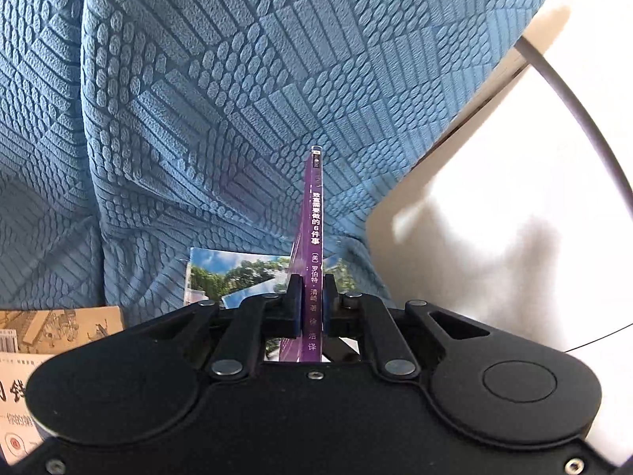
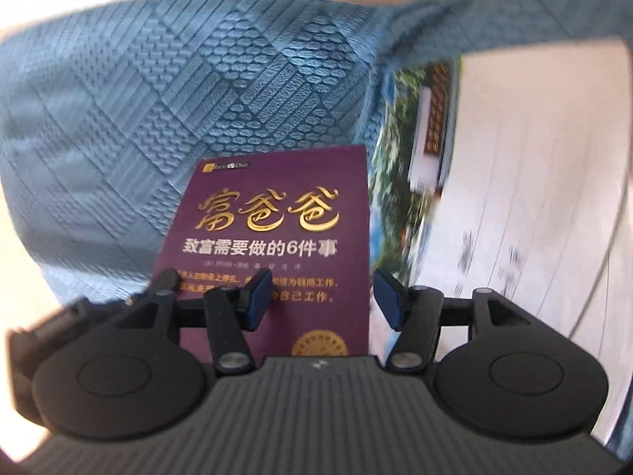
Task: Organize objects
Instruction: 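Close the left gripper on the purple book's spine while the right gripper opens, then carry the purple book upright with the left gripper toward the tan book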
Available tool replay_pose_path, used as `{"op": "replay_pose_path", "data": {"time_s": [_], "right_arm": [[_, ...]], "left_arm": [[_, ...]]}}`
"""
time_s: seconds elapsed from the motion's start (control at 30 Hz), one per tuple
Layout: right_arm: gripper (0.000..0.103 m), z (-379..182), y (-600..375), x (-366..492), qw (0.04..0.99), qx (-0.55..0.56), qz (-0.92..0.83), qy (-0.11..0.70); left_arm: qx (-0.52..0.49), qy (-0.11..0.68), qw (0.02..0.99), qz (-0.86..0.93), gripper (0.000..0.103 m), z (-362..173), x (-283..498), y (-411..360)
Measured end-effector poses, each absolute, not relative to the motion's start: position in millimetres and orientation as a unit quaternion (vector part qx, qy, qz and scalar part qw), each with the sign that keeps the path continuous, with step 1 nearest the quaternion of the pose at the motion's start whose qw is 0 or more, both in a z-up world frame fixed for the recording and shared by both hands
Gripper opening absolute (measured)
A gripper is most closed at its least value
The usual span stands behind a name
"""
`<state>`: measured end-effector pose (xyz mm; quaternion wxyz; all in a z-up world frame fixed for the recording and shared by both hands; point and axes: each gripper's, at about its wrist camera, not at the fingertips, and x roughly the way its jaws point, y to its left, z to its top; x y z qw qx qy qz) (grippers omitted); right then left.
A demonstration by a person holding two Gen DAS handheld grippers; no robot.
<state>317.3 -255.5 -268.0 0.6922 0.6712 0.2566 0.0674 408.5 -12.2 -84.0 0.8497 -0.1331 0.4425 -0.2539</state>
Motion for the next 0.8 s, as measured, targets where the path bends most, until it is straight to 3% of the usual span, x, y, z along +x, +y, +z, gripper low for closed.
{"op": "replay_pose_path", "data": {"time_s": [0.07, 0.33, 0.57, 0.63, 0.8], "right_arm": [[0.073, -270, -255, 309, 0.667, 0.702, 0.077, 0.238], [0.075, -279, -246, 303, 0.606, 0.764, 0.127, 0.181], [0.061, -267, -233, 302, 0.645, 0.721, 0.152, 0.201], [0.049, -265, -229, 299, 0.651, 0.714, 0.155, 0.206], [0.035, -251, -218, 294, 0.675, 0.689, 0.171, 0.2]], "left_arm": [[-0.146, 0.444, 0.845, -0.261, 0.007, -79, 406, -10], [-0.16, 0.433, 0.843, -0.276, 0.007, -61, 389, 0], [-0.18, 0.424, 0.848, -0.262, 0.007, -61, 376, 36], [-0.189, 0.416, 0.85, -0.261, 0.007, -60, 371, 50], [-0.239, 0.404, 0.844, -0.257, 0.008, -58, 362, 90]]}}
